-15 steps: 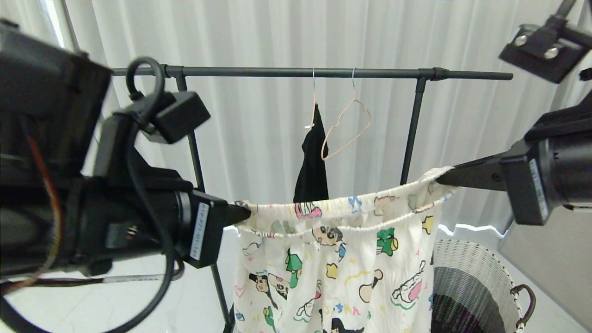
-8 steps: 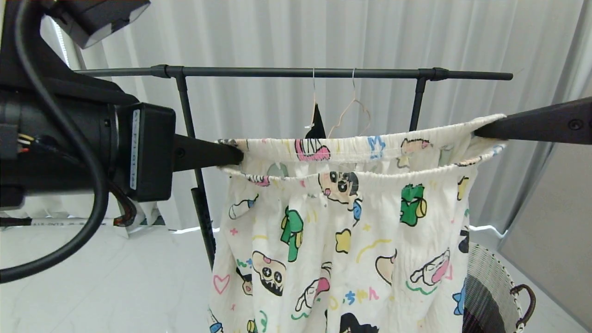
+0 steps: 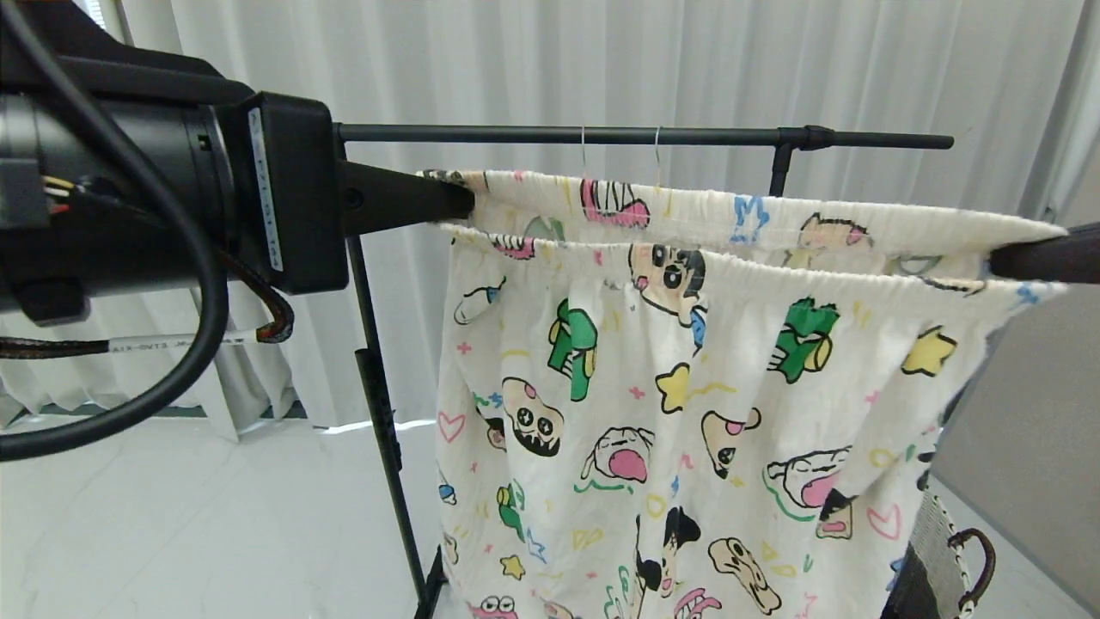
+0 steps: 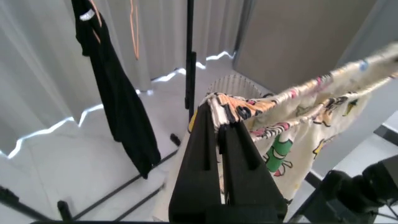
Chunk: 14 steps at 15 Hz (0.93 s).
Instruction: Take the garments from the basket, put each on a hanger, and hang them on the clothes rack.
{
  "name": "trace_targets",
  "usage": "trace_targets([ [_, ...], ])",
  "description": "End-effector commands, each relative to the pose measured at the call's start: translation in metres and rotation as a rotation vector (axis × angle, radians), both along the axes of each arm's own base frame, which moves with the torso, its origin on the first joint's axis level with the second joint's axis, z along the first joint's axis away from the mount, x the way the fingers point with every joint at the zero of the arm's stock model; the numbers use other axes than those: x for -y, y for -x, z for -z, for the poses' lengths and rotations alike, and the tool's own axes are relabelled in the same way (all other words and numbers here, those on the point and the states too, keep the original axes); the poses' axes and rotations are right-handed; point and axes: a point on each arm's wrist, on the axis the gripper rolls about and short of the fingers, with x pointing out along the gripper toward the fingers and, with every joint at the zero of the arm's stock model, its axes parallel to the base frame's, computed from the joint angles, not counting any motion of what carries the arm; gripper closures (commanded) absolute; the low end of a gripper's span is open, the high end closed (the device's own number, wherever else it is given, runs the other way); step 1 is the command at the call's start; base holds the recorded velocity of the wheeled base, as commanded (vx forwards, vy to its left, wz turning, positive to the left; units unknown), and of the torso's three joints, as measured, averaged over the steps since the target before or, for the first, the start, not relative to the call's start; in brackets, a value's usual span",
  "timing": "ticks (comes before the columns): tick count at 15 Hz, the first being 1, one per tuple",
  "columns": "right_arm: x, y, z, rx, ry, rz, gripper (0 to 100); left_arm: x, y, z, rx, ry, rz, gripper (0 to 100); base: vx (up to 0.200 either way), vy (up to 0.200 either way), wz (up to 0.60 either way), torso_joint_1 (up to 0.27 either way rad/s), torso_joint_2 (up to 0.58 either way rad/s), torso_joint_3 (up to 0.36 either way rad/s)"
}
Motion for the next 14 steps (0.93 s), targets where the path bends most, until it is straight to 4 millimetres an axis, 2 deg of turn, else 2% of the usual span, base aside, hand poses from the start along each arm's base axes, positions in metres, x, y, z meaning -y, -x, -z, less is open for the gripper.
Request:
trace_targets([
  [1,0.019,0.02,-0.009,-0.007,-0.053,-0.124,100,0.004,-0.004,0.001,0.001,0.001,-0.002,100,0.0,0.0,0.0,0.0,0.0,0.0],
  [3,0.018,0.031,-0.009,-0.036,-0.078,-0.294,100,0.008,-0.005,-0.001,0.007,0.006,0.009,100,0.0,0.0,0.0,0.0,0.0,0.0],
  [6,0.006,0.037,-0.005,-0.059,-0.055,-0.404,100,0.015,-0.004,-0.001,0.012,-0.004,-0.002,100,0.0,0.0,0.0,0.0,0.0,0.0],
  [9,0.004,0.036,-0.002,-0.065,-0.042,-0.405,100,0.014,-0.002,-0.001,0.016,-0.004,-0.008,100,0.0,0.0,0.0,0.0,0.0,0.0],
  [11,0.005,0.035,-0.002,-0.061,-0.039,-0.38,100,0.007,0.005,-0.001,-0.007,-0.029,-0.006,100,0.0,0.0,0.0,0.0,0.0,0.0],
  [13,0.002,0.024,0.001,-0.029,-0.007,-0.273,100,-0.016,0.028,-0.004,-0.124,-0.144,-0.001,100,0.0,0.0,0.0,0.0,0.0,0.0],
  [14,0.001,0.022,0.002,-0.01,-0.001,-0.257,100,-0.02,0.032,-0.005,-0.143,-0.16,0.002,100,0.0,0.0,0.0,0.0,0.0,0.0],
])
